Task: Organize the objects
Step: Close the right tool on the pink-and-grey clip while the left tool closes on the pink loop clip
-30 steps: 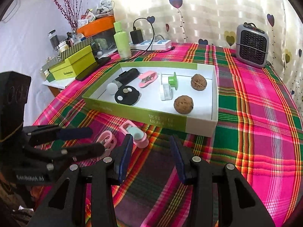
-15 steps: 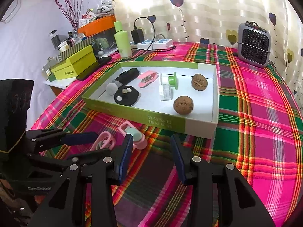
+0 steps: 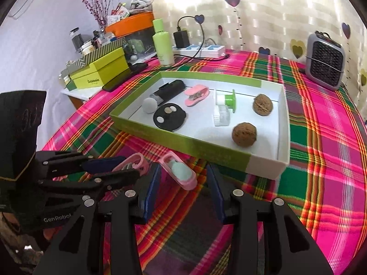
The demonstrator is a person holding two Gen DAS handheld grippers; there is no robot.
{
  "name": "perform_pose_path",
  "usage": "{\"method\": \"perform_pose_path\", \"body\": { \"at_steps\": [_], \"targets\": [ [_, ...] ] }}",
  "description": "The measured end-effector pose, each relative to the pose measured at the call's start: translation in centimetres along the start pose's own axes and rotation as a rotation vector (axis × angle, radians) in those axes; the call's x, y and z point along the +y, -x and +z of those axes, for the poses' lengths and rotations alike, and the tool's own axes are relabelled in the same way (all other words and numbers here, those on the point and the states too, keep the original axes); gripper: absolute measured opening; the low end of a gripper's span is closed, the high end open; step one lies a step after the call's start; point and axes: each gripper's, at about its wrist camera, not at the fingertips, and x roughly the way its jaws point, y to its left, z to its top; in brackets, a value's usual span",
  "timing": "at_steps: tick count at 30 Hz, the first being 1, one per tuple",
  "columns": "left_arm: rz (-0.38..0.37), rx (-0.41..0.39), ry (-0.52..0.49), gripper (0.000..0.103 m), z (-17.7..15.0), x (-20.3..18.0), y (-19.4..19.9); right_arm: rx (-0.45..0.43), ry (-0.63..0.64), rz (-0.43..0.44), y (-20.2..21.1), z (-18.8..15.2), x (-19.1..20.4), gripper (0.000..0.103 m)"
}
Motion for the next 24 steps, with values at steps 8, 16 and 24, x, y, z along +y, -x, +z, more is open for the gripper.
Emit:
{"method": "perform_pose_path", "body": {
  "at_steps": [8,16,24],
  "targets": [
    [-0.006,-0.005,0.020,0.028,0.2,1.2,0.0,0.037,0.013,0.035,-1.3,0.1,0.4,0.042],
    [-0.020,-0.007,0.026,0.028,0.3,1.5,0.0,0.048,0.039,0.072,-1.0,-0.4,1.3,0.042],
    [-0.024,-0.006,0.024,0.028,0.4,1.7,0.0,0.053,-0.019,0.009,-1.3,-0.4,0.8,0.042]
  ]
}}
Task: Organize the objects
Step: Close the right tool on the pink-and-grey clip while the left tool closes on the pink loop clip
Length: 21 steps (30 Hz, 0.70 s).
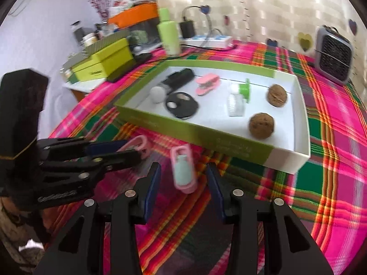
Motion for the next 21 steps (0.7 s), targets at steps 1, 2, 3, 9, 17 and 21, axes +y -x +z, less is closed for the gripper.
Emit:
{"method": "perform_pose_path", "body": {
  "at_steps": [1,2,3,9,17,21],
  "targets": [
    [0.001,0.000,-0.002,0.028,0.0,0.0,0.1,-0.001,-0.005,-0.003,-0.1,0.1,0.0,0.042],
    [0.001,-0.002,-0.002,0.028,0.0,0.0,0.1,-0.001,-0.006,-0.002,-0.1,0.2,0.0,0.042],
    [0.000,-0.002,0.001,0.028,0.1,0.1,0.1,0.001,-0.001,-0.004,-0.2,0.2,0.1,0.042],
    [-0.001,-0.005,0.004,0.028,0.2,0.3,0.1,0.018,0.021,-0.067,-0.9,0.5,0.7,0.042],
    [0.002,-0.007,0.000,0.028,0.1,0.3,0.0,0.020,0.033,-0.105,-1.3,0.8,1.1,0.042],
    [0.004,-0.007,-0.007,0.028,0.3,0.3,0.0,0.024,0.044,-0.135,-1.5,0.8,1.5,0.042]
  ]
}}
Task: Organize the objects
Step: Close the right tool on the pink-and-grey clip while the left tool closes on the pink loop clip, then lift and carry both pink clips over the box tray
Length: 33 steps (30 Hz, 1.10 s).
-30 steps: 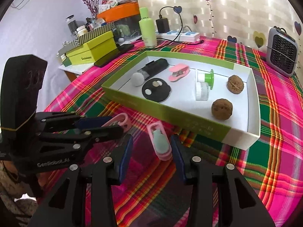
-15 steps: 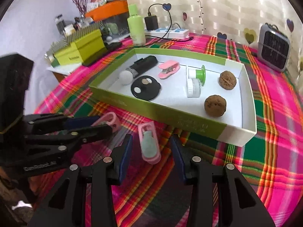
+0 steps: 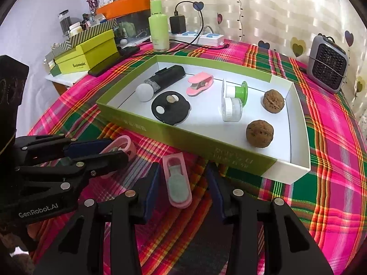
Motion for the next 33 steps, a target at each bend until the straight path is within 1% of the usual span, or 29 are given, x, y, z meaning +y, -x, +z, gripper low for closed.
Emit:
{"method": "perform_pose_path", "body": {
  "at_steps": [7,10,11,13,14,16,23,33],
  "targets": [
    [0.010,-0.006,-0.012,0.028,0.22,-0.25,-0.09,0.007,0.022,-0.049,-0.14,0.04,0.62,0.042],
    [0.015,-0.006,-0.016,0.028,0.34,-0.40,-0.22,0.007,0.024,-0.051,-0.14,0.05,0.62,0.042],
    [0.014,-0.006,-0.015,0.028,0.31,-0.39,-0.21,0.007,0.023,-0.051,-0.13,0.05,0.65,0.040],
    [0.014,-0.007,-0.015,0.027,0.26,-0.39,-0.21,0.005,0.018,-0.056,-0.10,0.03,0.59,0.034],
    [0.014,-0.006,-0.016,0.025,0.28,-0.42,-0.22,0.004,0.017,-0.055,-0.07,0.03,0.57,0.032],
    [0.020,-0.005,-0.018,0.024,0.29,-0.44,-0.27,0.003,0.016,-0.054,-0.06,0.00,0.56,0.030],
    [0.026,-0.004,-0.019,0.023,0.40,-0.33,-0.48,0.001,0.016,-0.054,0.04,-0.03,0.45,0.018],
    [0.027,-0.005,-0.019,0.022,0.45,-0.39,-0.53,-0.004,-0.018,-0.027,0.18,-0.12,0.17,0.018]
  ]
}}
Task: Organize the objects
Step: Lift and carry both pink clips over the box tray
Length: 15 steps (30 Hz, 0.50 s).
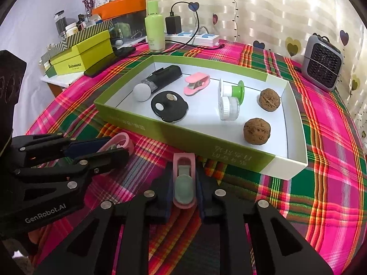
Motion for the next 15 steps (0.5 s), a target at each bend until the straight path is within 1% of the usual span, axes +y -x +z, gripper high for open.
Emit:
{"method": "perform_pose_path", "body": {
  "at_steps": [15],
  "targets": [
    [0.004,0.001,-0.010,0.022,0.10,-0.12,-0.08,-0.017,-0.054,0.038,0.74,-0.61,-0.42,0.018]
  ]
}}
